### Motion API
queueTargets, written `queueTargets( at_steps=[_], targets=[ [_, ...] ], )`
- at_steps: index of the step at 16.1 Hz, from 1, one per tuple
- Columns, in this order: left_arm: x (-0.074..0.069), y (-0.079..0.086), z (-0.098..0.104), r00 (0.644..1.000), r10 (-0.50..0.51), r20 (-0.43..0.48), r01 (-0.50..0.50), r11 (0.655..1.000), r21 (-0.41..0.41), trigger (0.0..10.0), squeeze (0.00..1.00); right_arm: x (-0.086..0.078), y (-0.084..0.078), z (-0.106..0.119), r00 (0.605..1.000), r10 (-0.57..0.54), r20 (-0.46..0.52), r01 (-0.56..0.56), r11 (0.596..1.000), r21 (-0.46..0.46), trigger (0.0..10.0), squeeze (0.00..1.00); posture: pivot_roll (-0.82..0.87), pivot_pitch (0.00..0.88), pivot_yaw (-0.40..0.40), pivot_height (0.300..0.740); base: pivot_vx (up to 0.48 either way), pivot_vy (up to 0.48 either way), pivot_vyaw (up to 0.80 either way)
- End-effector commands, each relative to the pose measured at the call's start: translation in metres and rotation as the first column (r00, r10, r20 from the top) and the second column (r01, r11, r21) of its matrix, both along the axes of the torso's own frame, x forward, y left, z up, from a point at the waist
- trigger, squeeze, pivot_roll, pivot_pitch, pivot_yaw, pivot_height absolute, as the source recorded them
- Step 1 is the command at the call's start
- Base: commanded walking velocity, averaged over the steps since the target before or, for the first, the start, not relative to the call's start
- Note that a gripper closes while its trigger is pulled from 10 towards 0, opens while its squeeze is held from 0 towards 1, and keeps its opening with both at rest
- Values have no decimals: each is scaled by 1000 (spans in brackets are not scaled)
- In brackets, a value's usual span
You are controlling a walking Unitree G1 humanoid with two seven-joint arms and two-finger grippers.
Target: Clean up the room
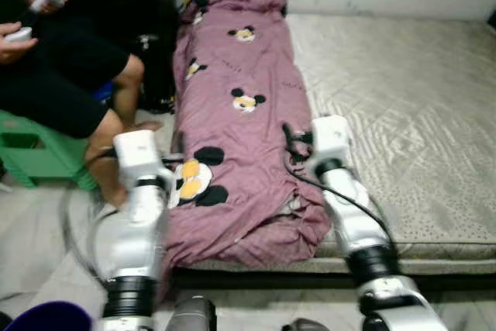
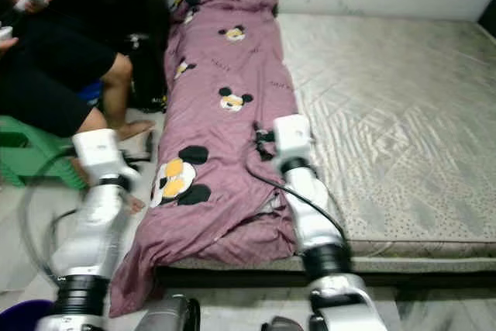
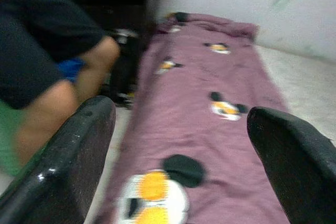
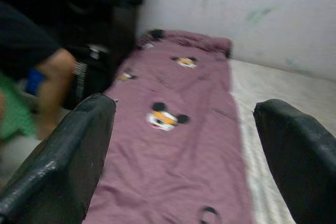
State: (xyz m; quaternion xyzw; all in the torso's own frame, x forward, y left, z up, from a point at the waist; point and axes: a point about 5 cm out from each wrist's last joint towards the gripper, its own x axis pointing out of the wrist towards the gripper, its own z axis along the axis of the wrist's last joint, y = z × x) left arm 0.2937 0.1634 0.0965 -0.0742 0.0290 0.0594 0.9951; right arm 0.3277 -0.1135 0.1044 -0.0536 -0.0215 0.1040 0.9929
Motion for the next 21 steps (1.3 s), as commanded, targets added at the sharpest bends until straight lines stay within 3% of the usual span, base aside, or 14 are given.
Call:
queueTargets(
  at_steps=[1, 4, 10, 14, 16, 18, 19, 21],
  targets=[
    [2, -10, 3, 1000, -24, 5, 24, 1000, -15, 10000, 0, 1, -10, 2, 1000, -29, 10, 29, 1000, -7, 10000, 0, -74, 0, 8, 740, 0, 480, 0],
    [2, -10, 4, 1000, -26, 16, 26, 1000, -15, 10000, 0, 2, -10, 2, 999, -32, 6, 32, 999, -5, 10000, 0, -75, 0, 8, 740, 0, 426, 0],
    [1, -11, 6, 999, -32, 31, 32, 999, -13, 10000, 0, 1, -12, 0, 999, -46, -9, 46, 999, 17, 10000, 0, -72, 0, 9, 740, 0, 0, 0],
    [-3, -8, 8, 999, -21, 36, 20, 999, 29, 10000, 0, 0, -12, 0, 999, -52, -16, 53, 998, 24, 10000, 0, -71, 0, 12, 740, 0, 0, -758],
    [-13, 5, 4, 1000, -11, 24, 10, 999, 35, 10000, 0, -3, -16, -1, 998, -60, -18, 60, 998, 13, 10000, 0, -69, 0, 14, 740, 0, 0, 0],
    [-35, 25, 6, 999, 3, 47, -10, 988, 156, 10000, 0, -10, -25, 0, 997, -76, -23, 76, 997, 8, 10000, 0, -62, 0, 10, 740, 0, 0, 0],
    [-47, 30, 11, 996, -1, 90, -20, 972, 232, 10000, 0, -16, -30, 2, 996, -89, -11, 89, 996, 6, 10000, 0, -57, 0, 3, 740, 0, 0, 0],
    [-57, 30, 22, 988, 16, 152, -60, 955, 289, 10000, 0, -28, -36, 1, 995, -102, -5, 102, 995, -8, 10000, 0, -50, 0, -11, 740, 0, 0, 0]
  ],
)
